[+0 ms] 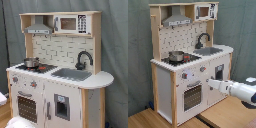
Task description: Play with the kitchen
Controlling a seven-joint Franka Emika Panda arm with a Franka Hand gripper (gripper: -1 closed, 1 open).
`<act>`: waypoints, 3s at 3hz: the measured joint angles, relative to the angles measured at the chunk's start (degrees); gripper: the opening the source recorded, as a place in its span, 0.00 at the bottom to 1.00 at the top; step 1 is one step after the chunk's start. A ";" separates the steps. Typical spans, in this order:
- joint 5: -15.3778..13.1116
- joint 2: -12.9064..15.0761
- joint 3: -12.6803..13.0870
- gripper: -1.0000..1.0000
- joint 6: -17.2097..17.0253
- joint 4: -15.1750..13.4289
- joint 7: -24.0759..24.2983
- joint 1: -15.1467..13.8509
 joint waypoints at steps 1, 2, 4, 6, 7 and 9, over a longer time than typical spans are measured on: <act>0.00 -0.01 0.37 1.00 1.82 0.00 5.70 -2.02; -0.01 -0.01 1.22 1.00 2.87 -0.05 12.73 -3.30; -0.02 -0.13 4.01 1.00 2.99 -0.29 26.43 -3.88; -0.04 -0.98 7.06 1.00 2.93 -0.90 41.85 -3.88; -0.05 -1.53 7.60 1.00 2.94 -1.50 50.07 -3.93; -0.75 -1.98 7.32 1.00 3.14 -3.16 63.65 -4.78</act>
